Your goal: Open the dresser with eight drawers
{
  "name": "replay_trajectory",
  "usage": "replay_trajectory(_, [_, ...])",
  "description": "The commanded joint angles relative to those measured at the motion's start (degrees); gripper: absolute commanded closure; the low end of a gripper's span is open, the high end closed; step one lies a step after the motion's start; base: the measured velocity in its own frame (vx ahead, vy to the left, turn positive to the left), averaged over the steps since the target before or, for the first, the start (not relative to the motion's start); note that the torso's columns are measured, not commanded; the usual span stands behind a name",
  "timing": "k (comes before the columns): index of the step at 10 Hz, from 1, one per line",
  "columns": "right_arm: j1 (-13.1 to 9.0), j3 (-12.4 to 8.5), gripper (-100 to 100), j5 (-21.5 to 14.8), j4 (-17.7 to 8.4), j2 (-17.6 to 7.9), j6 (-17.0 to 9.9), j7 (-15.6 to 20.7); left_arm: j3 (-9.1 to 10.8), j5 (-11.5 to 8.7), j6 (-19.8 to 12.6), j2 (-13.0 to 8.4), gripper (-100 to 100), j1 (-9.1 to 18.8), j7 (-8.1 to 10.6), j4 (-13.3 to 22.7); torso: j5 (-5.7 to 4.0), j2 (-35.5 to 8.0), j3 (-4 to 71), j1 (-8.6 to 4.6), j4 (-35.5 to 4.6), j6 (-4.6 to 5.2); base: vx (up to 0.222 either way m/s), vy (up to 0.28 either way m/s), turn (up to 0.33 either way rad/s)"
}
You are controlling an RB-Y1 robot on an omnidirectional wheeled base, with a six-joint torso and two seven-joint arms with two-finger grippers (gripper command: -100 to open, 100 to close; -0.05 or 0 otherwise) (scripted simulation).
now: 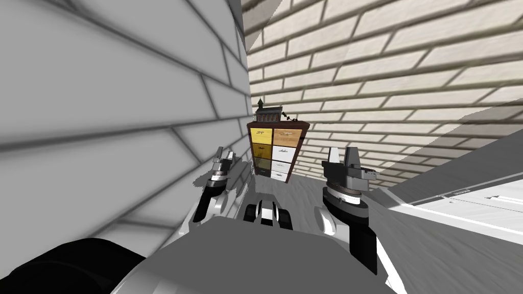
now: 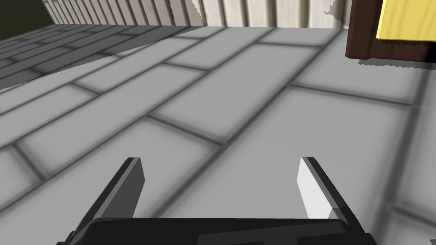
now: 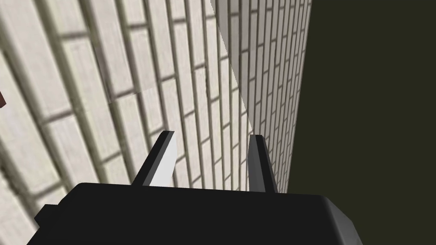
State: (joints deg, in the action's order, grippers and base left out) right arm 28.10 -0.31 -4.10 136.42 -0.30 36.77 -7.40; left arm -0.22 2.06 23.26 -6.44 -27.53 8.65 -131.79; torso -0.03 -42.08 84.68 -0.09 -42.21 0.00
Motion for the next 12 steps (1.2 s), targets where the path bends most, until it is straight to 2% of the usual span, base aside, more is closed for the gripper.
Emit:
replay_trajectory(1, [0.0, 0.0, 0, 0.0, 0.0, 0.0, 0.0, 0.0, 0.0, 0.1, 1.4, -0.9, -100, 0.9, -0.32, 4.0, 0.03, -0.1, 0.0, 0.12, 0.0, 0.01, 0.127, -0.041, -0.024])
replay_trajectory(12, [0.0, 0.0, 0, 0.0, 0.0, 0.0, 0.0, 0.0, -0.28, 0.7, 6.6, -1.0, -100, 4.7, -1.81, 20.9, 0.03, -0.3, -0.2, 0.11, -0.1, 0.0, 0.106, -0.039, -0.023])
